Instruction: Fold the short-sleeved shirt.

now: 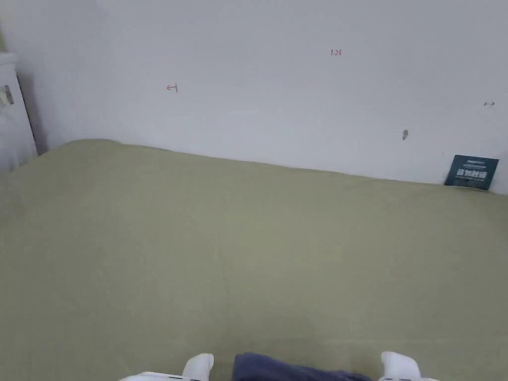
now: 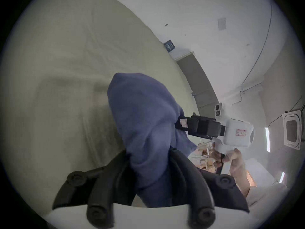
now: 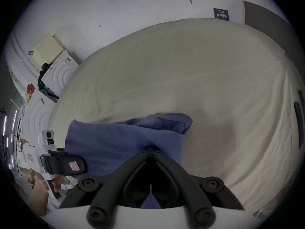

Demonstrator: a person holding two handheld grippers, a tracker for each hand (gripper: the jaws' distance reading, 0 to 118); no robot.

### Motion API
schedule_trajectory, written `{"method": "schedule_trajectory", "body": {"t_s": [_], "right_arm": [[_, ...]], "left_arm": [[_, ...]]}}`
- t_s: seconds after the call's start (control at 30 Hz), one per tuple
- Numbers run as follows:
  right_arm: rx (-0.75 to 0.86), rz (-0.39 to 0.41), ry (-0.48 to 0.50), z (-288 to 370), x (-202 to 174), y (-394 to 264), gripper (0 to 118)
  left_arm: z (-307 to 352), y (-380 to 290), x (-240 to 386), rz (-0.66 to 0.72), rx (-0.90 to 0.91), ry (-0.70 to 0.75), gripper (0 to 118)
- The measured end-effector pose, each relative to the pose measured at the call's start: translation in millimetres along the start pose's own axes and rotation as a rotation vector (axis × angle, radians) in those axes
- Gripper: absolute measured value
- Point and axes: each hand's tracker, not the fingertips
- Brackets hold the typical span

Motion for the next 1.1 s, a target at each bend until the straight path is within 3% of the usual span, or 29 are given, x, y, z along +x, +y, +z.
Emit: {"method": "schedule_trajectory", "body": {"t_s": [0.23, 0.53, 0.7, 0.9, 0.93, 0.97, 1.0, 1.03, 1.1], "right_arm": [[0.096, 0.083, 0.037, 12.2, -77.4, 11.0, 0], [0.096, 0.123, -0.019, -55.7, -237.0, 18.6, 0], [0.035, 0.076, 0.048, -99.4, -335.5, 11.6, 0], [-0.014, 0.053, 0.123, -129.5, -436.0, -13.9, 0], [-0.017, 0.067, 0.112, -134.2, -448.6, -17.0, 0], [-0.030, 0.075, 0.120, -138.0, -458.0, -19.2, 0], [-0.044, 0.076, 0.141, -139.8, -463.9, -20.7, 0], [-0.060, 0.070, 0.150, -139.6, -465.9, -20.4, 0], [-0.060, 0.102, 0.179, -132.8, -458.9, -18.6, 0]], "left_arm": [[105.6, 36.8, -34.0, -0.032, 0.091, 0.118, 27], [294.5, 96.6, -126.9, -0.025, 0.112, 0.440, 27], [385.3, 114.5, -175.1, -0.003, 0.120, 0.577, 27], [449.7, 122.1, -231.4, 0.095, 0.133, 0.753, 27], [456.0, 123.3, -239.8, 0.095, 0.135, 0.747, 30], [458.8, 121.9, -241.6, 0.102, 0.141, 0.768, 47], [461.1, 122.3, -241.6, 0.107, 0.158, 0.832, 81], [467.3, 122.7, -244.1, 0.116, 0.157, 0.872, 97], [483.1, 125.3, -230.3, 0.135, 0.209, 0.918, 96]]}}
